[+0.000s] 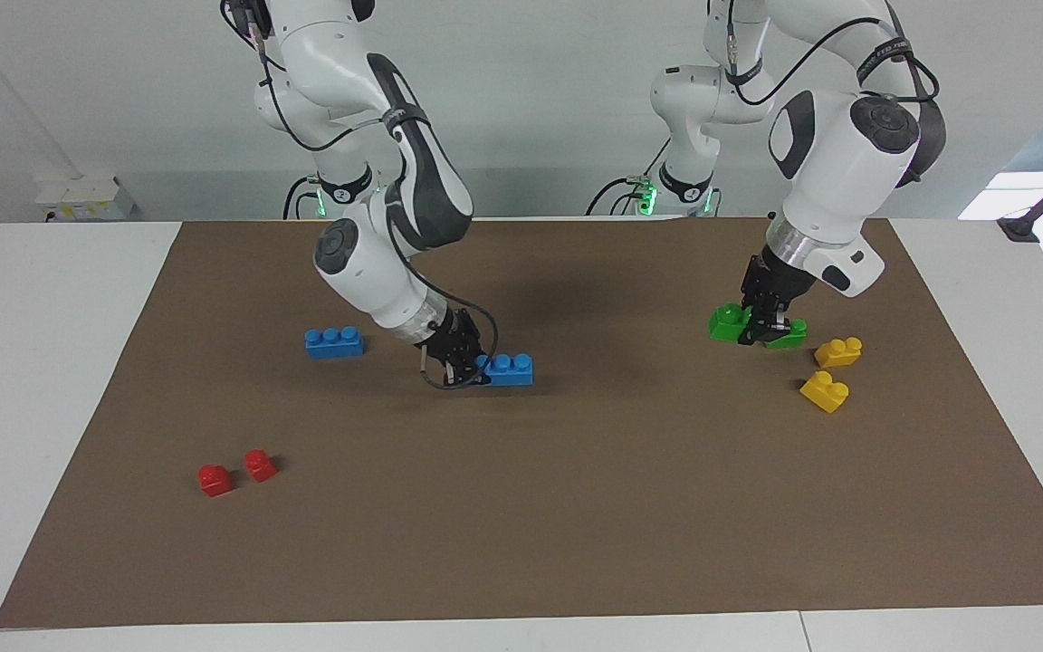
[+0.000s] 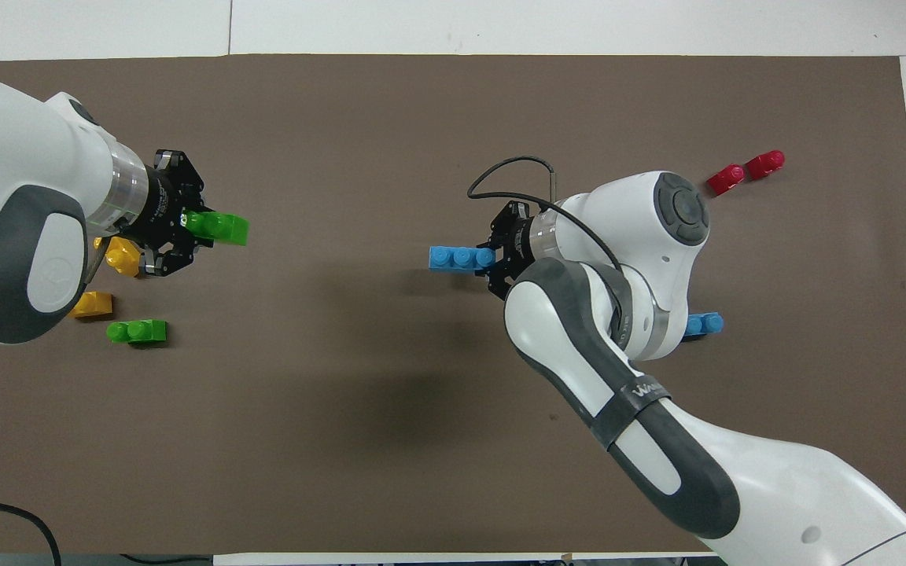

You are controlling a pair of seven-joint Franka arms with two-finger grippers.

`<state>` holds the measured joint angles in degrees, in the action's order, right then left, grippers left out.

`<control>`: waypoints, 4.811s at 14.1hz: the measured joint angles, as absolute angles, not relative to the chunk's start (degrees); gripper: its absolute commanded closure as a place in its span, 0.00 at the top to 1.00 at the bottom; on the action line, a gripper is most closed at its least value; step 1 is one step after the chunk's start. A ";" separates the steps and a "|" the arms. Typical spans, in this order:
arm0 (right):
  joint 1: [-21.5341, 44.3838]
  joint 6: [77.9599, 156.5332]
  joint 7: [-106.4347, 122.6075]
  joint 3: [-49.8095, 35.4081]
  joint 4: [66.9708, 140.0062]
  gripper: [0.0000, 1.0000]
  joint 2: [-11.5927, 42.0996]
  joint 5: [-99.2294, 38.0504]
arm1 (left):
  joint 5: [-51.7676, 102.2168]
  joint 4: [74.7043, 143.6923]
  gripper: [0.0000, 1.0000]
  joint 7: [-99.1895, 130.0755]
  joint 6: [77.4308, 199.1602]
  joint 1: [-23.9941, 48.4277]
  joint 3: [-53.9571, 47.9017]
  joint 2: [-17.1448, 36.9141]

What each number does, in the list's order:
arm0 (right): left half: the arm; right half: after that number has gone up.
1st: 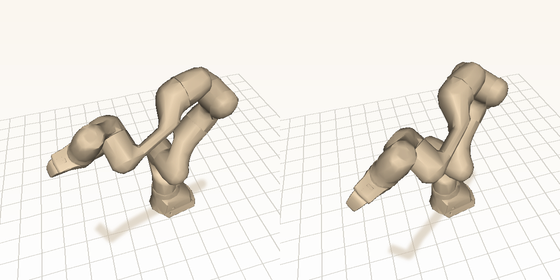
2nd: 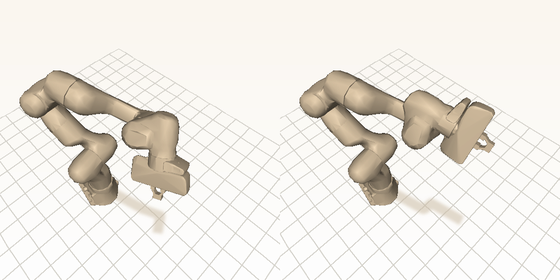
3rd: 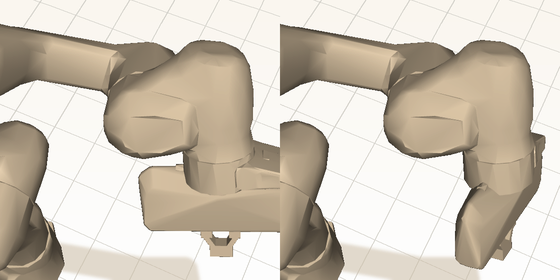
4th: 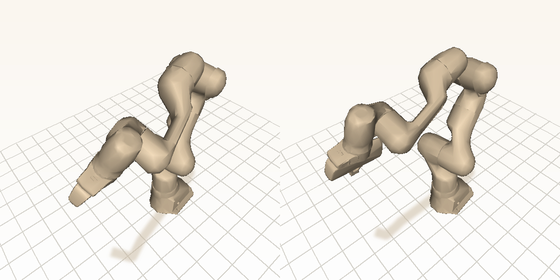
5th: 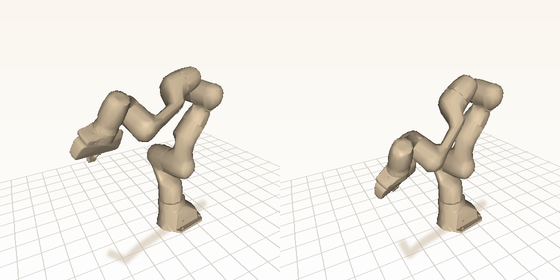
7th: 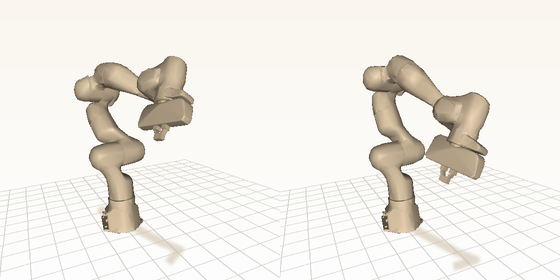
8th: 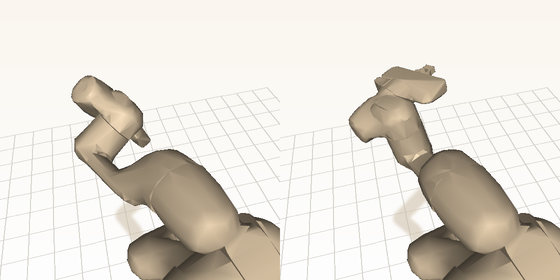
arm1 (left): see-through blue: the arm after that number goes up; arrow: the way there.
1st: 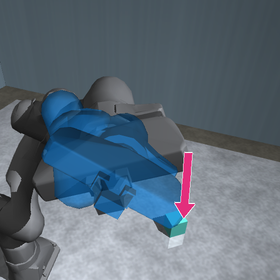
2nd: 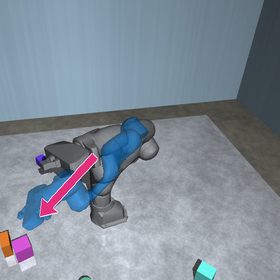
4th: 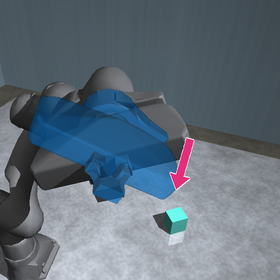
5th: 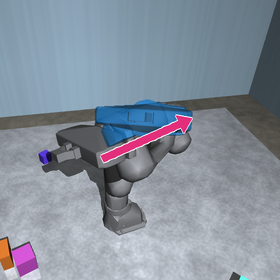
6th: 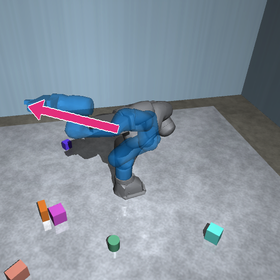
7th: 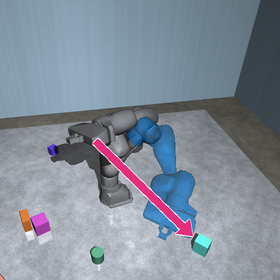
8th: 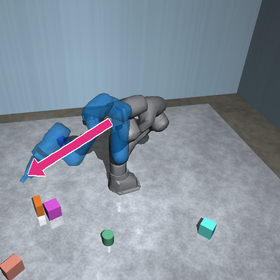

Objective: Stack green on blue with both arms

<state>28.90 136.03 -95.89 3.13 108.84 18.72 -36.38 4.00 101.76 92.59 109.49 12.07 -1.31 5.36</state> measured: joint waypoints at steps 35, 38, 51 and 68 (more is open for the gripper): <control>35.86 147.52 -93.00 3.03 116.51 0.00 20.25 -40.30 | -3.81 113.68 0.00 131.57 130.53 36.48 -1.93 13.21; 35.86 147.54 -93.00 3.03 116.51 0.00 20.25 -40.31 | -4.75 113.41 0.00 131.60 130.96 36.58 -1.95 13.50; 35.87 147.65 -92.92 3.03 116.57 0.00 20.22 -40.32 | -7.87 113.24 1.00 131.36 133.70 37.38 -1.82 16.81; 28.03 141.59 -90.65 3.81 115.18 1.00 17.12 -41.64 | -6.43 111.97 1.00 75.31 122.92 17.41 -0.67 4.03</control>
<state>28.03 141.59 -90.65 3.81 115.18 17.12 -41.64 -6.43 111.97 75.31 122.92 17.41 -0.67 4.03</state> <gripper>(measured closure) 0.000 0.000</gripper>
